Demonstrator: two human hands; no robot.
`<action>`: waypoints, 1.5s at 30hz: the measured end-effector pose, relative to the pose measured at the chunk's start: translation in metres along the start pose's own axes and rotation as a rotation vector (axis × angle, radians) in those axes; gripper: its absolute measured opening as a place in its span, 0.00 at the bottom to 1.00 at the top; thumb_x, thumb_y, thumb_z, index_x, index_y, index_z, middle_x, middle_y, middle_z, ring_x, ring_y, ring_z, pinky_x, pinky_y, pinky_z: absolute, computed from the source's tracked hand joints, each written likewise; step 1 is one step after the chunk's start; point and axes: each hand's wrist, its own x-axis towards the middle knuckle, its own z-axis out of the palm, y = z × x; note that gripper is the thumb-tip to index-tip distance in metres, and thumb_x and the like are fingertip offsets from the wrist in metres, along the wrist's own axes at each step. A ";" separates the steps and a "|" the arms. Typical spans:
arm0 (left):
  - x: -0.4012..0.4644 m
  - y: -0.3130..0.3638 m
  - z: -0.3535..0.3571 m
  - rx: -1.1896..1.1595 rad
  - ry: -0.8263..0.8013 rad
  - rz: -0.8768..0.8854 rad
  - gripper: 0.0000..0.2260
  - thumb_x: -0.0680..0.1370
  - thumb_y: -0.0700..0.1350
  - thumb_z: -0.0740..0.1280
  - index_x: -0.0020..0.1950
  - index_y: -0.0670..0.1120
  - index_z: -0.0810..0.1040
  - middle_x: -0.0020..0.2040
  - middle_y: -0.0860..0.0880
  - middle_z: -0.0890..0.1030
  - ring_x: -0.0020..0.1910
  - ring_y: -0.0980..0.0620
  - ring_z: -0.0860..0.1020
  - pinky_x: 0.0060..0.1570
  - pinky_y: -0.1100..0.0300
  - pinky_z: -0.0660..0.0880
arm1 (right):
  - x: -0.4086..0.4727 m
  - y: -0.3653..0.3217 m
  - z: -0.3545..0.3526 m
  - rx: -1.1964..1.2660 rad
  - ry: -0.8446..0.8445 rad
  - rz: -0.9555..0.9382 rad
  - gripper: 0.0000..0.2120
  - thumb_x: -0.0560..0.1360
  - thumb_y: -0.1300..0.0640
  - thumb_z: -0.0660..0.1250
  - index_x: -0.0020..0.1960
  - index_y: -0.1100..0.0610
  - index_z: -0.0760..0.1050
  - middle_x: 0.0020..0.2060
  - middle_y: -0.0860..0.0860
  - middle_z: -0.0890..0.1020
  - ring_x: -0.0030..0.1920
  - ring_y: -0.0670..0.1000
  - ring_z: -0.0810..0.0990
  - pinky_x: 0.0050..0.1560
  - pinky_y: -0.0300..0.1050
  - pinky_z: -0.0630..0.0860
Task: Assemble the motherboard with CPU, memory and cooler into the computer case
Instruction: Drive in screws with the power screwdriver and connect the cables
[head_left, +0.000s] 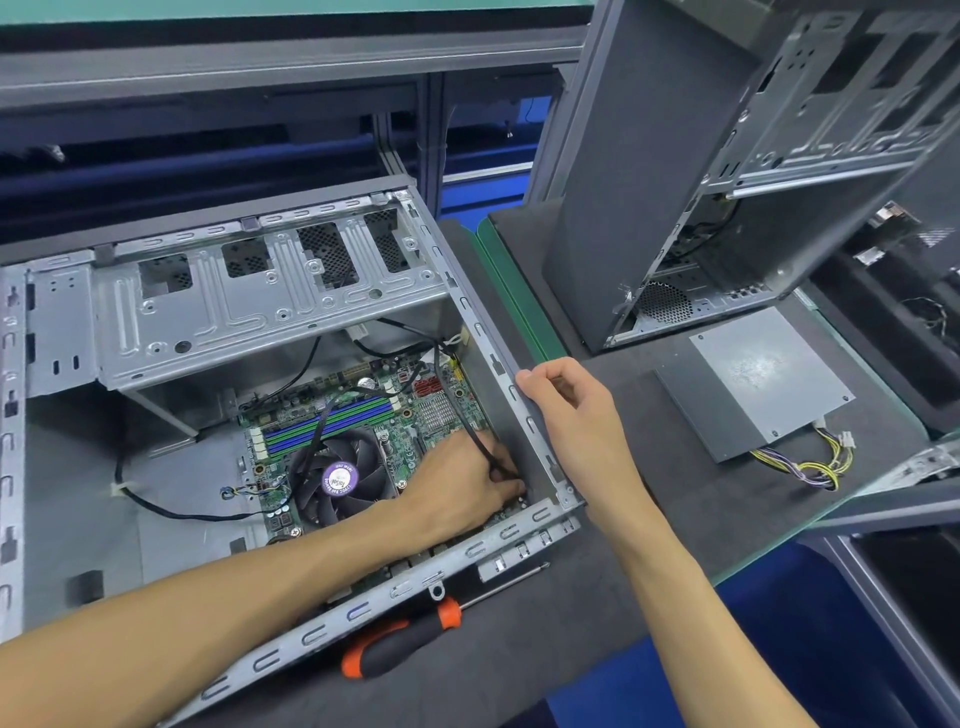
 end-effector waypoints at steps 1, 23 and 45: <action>-0.001 0.000 0.001 0.013 0.016 0.015 0.06 0.71 0.53 0.75 0.42 0.52 0.84 0.39 0.57 0.81 0.39 0.59 0.79 0.40 0.60 0.78 | 0.000 0.000 0.000 0.001 -0.002 -0.002 0.07 0.78 0.52 0.69 0.43 0.54 0.77 0.42 0.50 0.83 0.42 0.42 0.78 0.42 0.29 0.73; 0.007 0.015 -0.002 0.162 0.001 -0.041 0.12 0.69 0.53 0.74 0.37 0.51 0.73 0.35 0.55 0.78 0.35 0.51 0.75 0.39 0.60 0.70 | 0.004 0.005 0.002 0.017 -0.026 -0.036 0.07 0.78 0.52 0.69 0.42 0.52 0.76 0.36 0.44 0.79 0.39 0.41 0.76 0.40 0.27 0.71; 0.018 0.028 -0.005 0.225 -0.124 -0.206 0.04 0.67 0.40 0.67 0.40 0.42 0.77 0.29 0.50 0.75 0.30 0.49 0.76 0.39 0.55 0.77 | 0.004 0.007 0.001 0.044 -0.029 -0.060 0.06 0.79 0.55 0.69 0.44 0.55 0.76 0.38 0.45 0.79 0.39 0.40 0.75 0.41 0.27 0.70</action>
